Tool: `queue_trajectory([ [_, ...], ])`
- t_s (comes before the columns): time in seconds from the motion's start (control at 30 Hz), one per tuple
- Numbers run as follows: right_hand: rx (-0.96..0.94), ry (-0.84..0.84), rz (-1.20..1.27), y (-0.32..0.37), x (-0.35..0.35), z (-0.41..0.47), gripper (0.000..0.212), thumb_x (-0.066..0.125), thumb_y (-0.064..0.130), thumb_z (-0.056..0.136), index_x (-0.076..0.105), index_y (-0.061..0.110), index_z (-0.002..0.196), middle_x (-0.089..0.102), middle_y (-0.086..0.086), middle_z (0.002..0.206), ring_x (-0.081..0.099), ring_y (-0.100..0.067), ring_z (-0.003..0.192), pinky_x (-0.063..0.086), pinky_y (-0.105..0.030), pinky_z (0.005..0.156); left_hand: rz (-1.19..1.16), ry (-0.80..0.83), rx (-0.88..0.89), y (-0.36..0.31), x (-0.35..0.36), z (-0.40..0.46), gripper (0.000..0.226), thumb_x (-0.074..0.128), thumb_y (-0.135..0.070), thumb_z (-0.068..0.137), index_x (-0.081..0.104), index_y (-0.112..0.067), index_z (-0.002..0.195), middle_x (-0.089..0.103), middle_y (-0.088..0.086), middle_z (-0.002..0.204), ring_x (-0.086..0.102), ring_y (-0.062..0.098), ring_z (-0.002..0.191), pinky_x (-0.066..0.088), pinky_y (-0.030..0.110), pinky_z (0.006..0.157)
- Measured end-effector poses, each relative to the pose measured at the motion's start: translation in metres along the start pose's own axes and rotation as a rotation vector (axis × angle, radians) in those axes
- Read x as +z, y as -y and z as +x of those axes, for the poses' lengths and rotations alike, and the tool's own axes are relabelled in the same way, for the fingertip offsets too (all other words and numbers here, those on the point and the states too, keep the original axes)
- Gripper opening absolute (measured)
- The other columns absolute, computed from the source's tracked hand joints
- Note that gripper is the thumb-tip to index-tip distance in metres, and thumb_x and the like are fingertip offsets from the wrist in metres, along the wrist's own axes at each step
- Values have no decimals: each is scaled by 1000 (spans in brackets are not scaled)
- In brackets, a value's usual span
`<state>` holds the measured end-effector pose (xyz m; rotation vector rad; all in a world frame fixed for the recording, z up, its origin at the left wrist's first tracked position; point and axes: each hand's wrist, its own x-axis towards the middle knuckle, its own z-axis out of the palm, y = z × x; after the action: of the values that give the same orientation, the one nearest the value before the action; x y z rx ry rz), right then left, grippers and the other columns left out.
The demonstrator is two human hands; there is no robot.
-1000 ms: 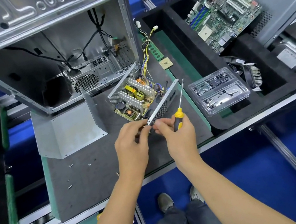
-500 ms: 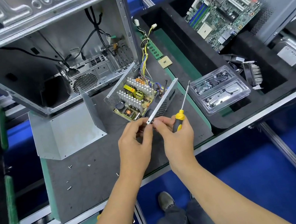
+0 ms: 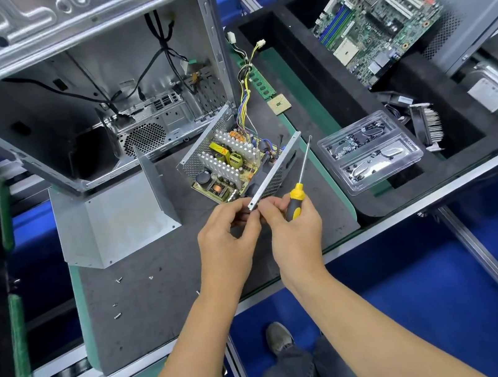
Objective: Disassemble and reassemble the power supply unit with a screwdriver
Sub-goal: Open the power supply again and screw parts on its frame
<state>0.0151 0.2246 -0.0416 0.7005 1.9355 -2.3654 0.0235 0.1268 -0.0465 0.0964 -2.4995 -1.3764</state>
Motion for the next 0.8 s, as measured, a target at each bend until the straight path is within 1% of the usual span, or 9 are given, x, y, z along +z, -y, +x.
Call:
queue_trajectory([
  [0.07,28,-1,25,0,0,1,36,71,12,87,60,42,69,73,4,85,70,-11,84,52,-29,79,-6,-5,2,0,0,0,20,73,-7,88,74,-14,106,65,-11,91,61,2,87,47,8,76],
  [0.1,45,-3,39,0,0,1,35,71,11,87,59,39,70,73,3,85,70,-13,85,53,-30,81,-14,-11,1,-1,0,0,20,73,-6,87,74,-15,105,65,-11,91,61,2,87,47,8,76],
  [0.2,114,-2,72,2,0,2,20,72,7,86,56,19,83,72,-5,88,70,-21,88,55,-38,86,-25,-26,-8,-1,0,1,20,73,-5,86,74,-17,103,65,-14,90,61,1,85,45,7,75],
  [0.3,183,26,108,5,-3,5,16,71,5,87,58,15,86,73,-5,88,71,-23,88,58,-43,89,-9,-20,-8,-1,0,2,19,74,-6,86,74,-15,103,66,-12,89,61,0,85,45,6,75],
  [0.43,197,28,94,9,-5,6,14,71,5,88,58,9,92,73,-4,88,72,-22,86,60,-42,86,10,-27,5,-1,0,3,19,75,-7,85,75,-14,103,66,-10,88,61,0,85,45,6,75],
  [0.53,232,17,109,11,-4,4,14,72,5,87,61,12,90,74,-2,86,73,-19,85,60,-38,85,19,-38,21,-2,0,1,19,75,-7,85,75,-14,103,66,-11,88,61,-1,86,45,6,75],
  [0.63,251,-25,64,14,-3,4,20,75,8,84,58,18,82,73,2,79,72,-17,85,58,-36,81,22,-51,27,-3,0,1,20,75,-5,85,75,-13,103,66,-11,88,61,-2,85,45,6,75],
  [0.73,252,-72,20,17,-2,4,25,77,10,82,54,19,80,69,4,74,68,-13,77,53,-31,72,37,-38,38,-2,0,1,20,76,-7,84,75,-12,104,65,-10,88,60,-2,86,45,6,76],
  [0.8,258,-83,18,19,-2,5,28,78,11,82,51,18,83,69,5,72,66,-12,73,51,-31,71,45,-38,45,-2,0,2,20,77,-8,84,75,-12,104,65,-10,88,60,-1,86,45,5,76],
])
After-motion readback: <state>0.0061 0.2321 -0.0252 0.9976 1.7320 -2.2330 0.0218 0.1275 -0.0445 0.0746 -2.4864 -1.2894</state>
